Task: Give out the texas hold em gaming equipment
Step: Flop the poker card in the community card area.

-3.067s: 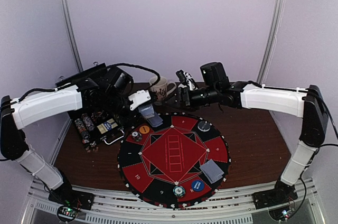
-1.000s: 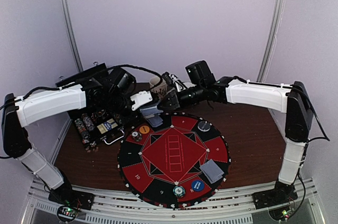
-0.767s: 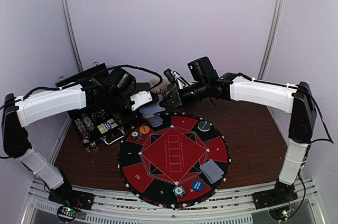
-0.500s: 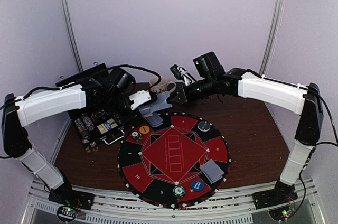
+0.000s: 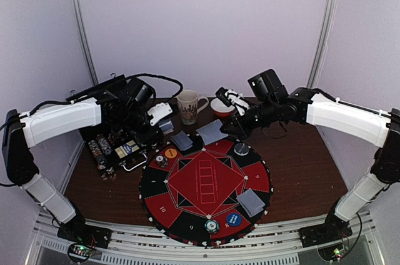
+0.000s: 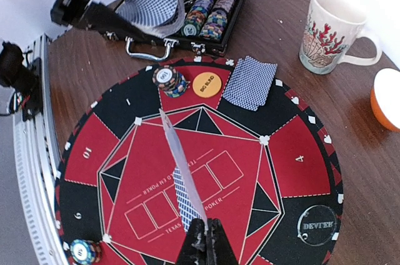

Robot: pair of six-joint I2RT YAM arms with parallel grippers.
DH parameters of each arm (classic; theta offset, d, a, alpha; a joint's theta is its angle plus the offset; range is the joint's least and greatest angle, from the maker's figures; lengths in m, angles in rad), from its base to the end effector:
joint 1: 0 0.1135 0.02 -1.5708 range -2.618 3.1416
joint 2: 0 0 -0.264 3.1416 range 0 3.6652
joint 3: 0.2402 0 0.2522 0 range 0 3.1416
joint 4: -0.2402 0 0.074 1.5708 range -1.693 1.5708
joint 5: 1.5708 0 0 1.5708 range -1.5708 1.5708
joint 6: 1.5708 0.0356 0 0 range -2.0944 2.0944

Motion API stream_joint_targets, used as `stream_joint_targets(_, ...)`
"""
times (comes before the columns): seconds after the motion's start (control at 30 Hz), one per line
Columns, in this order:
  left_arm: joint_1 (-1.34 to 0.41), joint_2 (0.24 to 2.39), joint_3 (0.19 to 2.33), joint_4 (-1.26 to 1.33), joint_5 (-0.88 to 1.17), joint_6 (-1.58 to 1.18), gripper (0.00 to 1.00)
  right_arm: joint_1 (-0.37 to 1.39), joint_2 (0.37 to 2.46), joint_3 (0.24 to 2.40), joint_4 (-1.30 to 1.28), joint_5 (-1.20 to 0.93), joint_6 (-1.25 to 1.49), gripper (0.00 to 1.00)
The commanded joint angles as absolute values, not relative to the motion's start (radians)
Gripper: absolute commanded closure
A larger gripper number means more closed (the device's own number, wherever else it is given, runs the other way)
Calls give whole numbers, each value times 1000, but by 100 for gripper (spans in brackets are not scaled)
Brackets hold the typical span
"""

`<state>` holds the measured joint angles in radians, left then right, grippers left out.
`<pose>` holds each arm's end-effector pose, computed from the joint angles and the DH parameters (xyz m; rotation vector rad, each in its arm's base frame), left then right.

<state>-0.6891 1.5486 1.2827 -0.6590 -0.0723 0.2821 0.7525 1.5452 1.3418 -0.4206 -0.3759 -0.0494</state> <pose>0.2580 -0.2092 0.2835 1.1373 2.2196 -0.0804 0.2482 0.2503 0.3241 -1.0802 1.9865 0.7988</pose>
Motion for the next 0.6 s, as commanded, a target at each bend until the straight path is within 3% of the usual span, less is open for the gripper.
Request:
stream_joint_targets(0.0,-682,1537,1274,-632,-70,256,55,773,1556,1309,-409,-403,-358,100)
stream_joint_targets(0.2,-681,1526,1259,-632,-67,247,55,782,1658,1371,-364,-523,-176,100)
stream_joint_targets(0.33,-683,1527,1258,-627,-56,254,55,786,1599,1206,-154,-507,-154,100)
stream_joint_targets(0.57,-682,1532,1270,-619,-34,267,55,787,1584,1133,-95,-452,-554,100)
